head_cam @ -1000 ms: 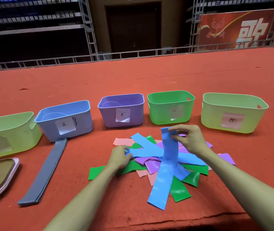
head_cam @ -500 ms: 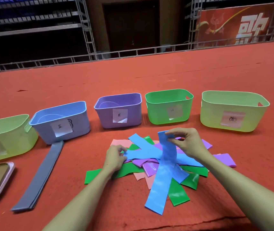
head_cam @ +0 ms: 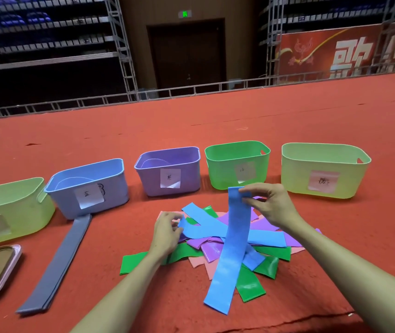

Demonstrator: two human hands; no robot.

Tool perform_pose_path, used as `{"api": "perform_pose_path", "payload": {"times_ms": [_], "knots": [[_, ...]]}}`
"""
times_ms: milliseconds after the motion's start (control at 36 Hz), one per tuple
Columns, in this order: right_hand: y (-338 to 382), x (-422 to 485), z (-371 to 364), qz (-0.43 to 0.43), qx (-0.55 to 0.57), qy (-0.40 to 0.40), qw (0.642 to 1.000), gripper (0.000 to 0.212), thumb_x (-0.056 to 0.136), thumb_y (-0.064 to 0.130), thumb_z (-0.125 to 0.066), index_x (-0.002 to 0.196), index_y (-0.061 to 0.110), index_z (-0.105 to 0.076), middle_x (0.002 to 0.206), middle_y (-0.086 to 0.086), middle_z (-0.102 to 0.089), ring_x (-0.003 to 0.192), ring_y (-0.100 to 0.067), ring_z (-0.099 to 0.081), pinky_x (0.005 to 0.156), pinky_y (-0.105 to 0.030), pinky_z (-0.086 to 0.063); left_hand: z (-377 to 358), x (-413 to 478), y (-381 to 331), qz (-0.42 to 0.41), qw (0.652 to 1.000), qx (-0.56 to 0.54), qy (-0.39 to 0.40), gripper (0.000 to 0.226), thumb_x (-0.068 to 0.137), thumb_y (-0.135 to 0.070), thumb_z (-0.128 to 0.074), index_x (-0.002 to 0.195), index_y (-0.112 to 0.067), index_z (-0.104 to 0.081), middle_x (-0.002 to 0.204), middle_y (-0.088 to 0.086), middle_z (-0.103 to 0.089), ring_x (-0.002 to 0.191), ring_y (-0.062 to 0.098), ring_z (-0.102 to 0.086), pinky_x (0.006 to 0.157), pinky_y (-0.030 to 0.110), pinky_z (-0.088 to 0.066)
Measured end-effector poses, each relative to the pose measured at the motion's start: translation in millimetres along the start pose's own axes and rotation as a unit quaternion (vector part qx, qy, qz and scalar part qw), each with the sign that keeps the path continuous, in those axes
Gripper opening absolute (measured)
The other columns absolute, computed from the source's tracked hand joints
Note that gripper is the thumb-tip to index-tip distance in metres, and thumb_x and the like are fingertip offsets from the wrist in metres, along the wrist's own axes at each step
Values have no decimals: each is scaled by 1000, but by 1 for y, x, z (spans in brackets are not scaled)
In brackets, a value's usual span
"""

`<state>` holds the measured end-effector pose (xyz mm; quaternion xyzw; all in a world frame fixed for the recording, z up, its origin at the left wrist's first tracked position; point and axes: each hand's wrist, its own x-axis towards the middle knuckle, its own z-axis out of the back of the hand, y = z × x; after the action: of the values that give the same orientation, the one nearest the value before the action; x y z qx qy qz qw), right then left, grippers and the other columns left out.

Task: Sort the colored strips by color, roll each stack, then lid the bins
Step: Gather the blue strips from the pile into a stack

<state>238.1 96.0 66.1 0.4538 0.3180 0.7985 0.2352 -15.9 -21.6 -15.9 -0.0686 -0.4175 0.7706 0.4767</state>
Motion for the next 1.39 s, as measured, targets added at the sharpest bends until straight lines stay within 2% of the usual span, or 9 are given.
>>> {"api": "perform_pose_path", "payload": {"times_ms": [139,278,417,500,583,722,806,944,1389], "knots": [[11,3,5,19,-5,-3,1000,23,74,-8,-73,89,10,-75,84,4,-71,76,-5,-65,71,-14,-52,2,1,-12,8,1000,-27,-2,39,76,15,-53,101,-12,-66,106,8,-58,85,13,-62,70,7,-43],[17,-1,7,26,3,1,1000,24,75,-8,-73,89,10,-75,84,3,-71,78,-7,-66,72,-16,-53,2,-5,-24,-12,1000,-22,-13,31,73,18,-46,74,-13,-51,79,3,-61,79,20,-59,62,4,-38],[21,1,8,44,5,-1,999,26,74,-9,-73,86,13,-73,83,-1,-68,73,-11,-62,67,-18,-51,5,-4,-29,-16,999,-30,-22,40,71,15,-50,60,-23,-50,65,-4,-60,67,18,-56,66,23,-43],[27,6,9,62,8,-6,998,27,72,-9,-74,85,15,-72,82,-5,-67,71,-16,-61,63,-22,-50,11,1,-37,-13,997,-56,-42,40,73,14,-55,61,-24,-55,66,-5,-65,65,7,-62,67,27,-49],[36,15,12,84,14,-10,996,30,72,-12,-73,85,15,-72,80,0,-66,72,-4,-61,66,-15,-49,20,7,-56,-21,992,-107,-69,38,73,14,-56,63,-23,-59,68,-7,-67,63,2,-62,65,28,-51],[53,30,17,106,36,-31,993,30,72,-12,-73,79,17,-72,75,12,-69,67,-1,-62,63,-22,-53,34,20,-93,-68,981,-164,-79,36,73,16,-60,66,-19,-63,66,-5,-66,58,-4,-56,65,16,-48],[64,39,19,110,47,-41,992,26,71,-10,-74,76,16,-72,70,16,-69,65,1,-61,65,-22,-53,43,27,-114,-94,973,-189,-89,27,75,9,-66,69,-16,-57,65,-4,-63,60,4,-54,64,23,-47],[79,55,22,110,42,-38,992,26,72,-13,-72,84,10,-72,76,-2,-70,65,10,-61,66,-11,-50,58,33,-150,-121,957,-247,-95,31,75,3,-71,70,-19,-49,69,4,-61,74,16,-60,71,31,-51],[93,64,22,82,18,-22,996,17,76,-10,-71,86,4,-75,79,0,-71,66,12,-62,68,-7,-48,80,21,-198,-167,932,-321,-34,30,77,16,-63,69,-10,-51,62,-7,-62,60,-1,-56,60,13,-47]]}}
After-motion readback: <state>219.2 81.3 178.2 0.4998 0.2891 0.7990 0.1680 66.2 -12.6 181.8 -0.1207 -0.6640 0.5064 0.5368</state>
